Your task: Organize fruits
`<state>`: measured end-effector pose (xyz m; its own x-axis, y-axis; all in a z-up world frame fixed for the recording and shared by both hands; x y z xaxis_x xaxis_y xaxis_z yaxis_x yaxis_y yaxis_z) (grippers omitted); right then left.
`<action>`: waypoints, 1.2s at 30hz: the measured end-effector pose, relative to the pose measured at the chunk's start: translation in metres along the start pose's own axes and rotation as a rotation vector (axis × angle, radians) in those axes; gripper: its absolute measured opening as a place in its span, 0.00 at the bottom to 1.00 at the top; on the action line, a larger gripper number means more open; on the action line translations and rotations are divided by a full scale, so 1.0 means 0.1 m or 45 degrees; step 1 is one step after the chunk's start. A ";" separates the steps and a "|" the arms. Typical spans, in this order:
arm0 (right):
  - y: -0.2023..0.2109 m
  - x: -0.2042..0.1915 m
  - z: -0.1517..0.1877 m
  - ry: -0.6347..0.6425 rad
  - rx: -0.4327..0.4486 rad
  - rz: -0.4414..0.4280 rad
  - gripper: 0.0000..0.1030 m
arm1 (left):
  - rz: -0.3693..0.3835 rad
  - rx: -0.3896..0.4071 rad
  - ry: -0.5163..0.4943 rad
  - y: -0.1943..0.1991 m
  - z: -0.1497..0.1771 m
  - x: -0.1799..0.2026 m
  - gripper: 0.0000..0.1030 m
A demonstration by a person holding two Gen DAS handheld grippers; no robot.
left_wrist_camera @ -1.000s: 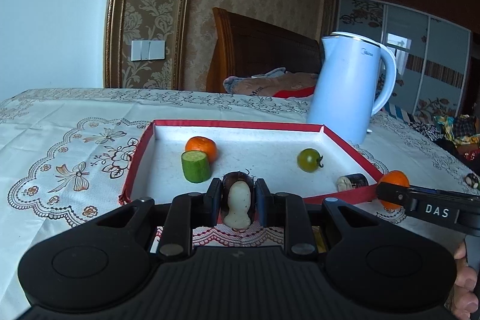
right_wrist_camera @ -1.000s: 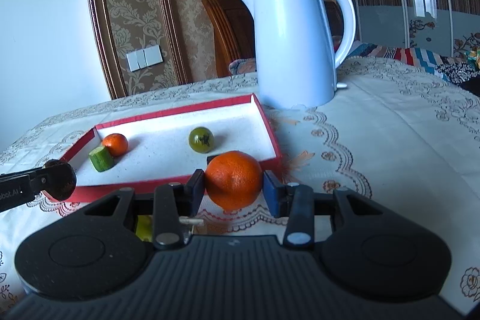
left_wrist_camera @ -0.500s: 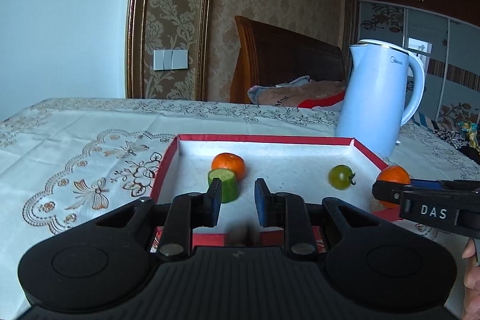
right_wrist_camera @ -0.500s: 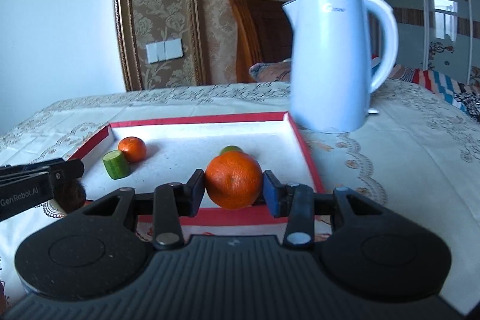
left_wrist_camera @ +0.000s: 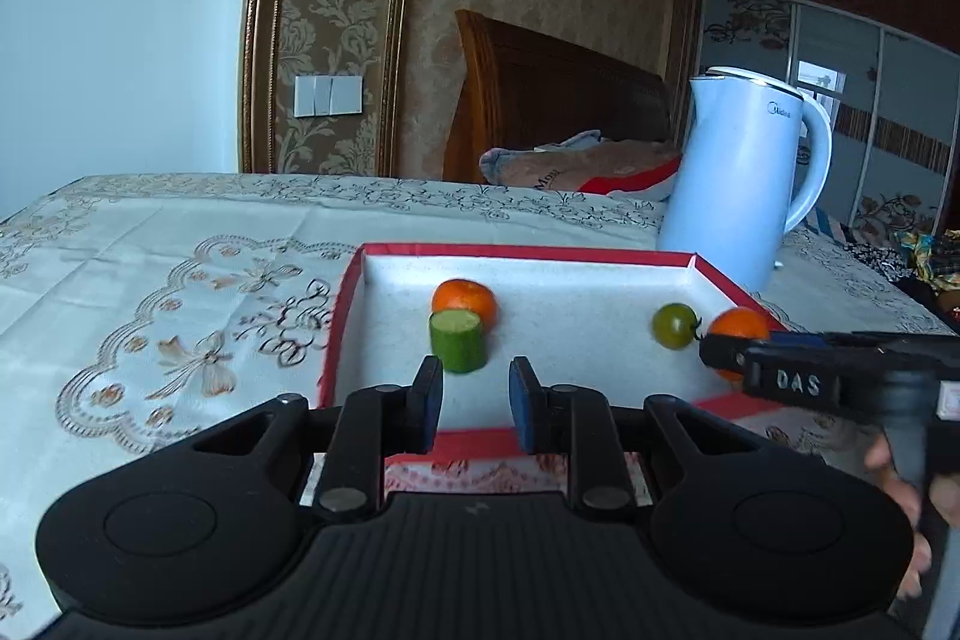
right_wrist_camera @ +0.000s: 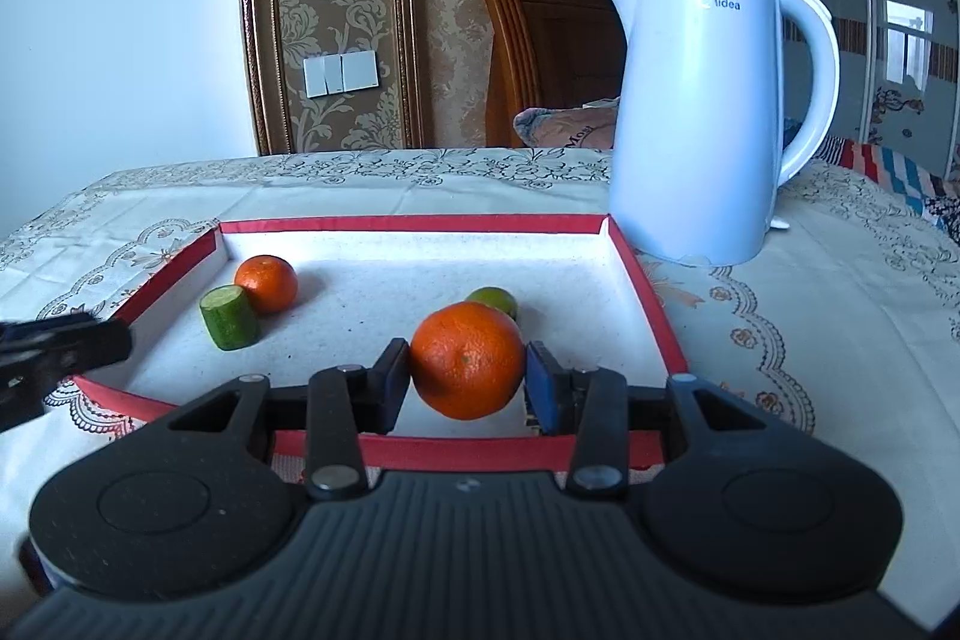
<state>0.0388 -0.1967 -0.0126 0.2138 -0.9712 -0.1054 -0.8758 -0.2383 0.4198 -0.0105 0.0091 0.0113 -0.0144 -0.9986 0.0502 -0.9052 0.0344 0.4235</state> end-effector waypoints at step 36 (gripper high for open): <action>0.04 -0.03 0.03 0.011 0.015 -0.006 0.38 | 0.118 -0.233 -0.222 0.28 0.52 0.25 0.39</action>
<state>0.0337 -0.1950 -0.0132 0.2219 -0.9700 -0.0994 -0.8797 -0.2431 0.4086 -0.0586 -0.0168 -0.0229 -0.1807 -0.9821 -0.0532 -0.8048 0.1165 0.5819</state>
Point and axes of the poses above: each gripper's, at about its wrist camera, not at the fingertips, and y roughly against the way its jaws point, x to its right, z to its underside, the point moved 1 cm from there along -y, roughly the way its jaws point, and after that the axes turned 6 degrees about -z, right-handed, at the moved point
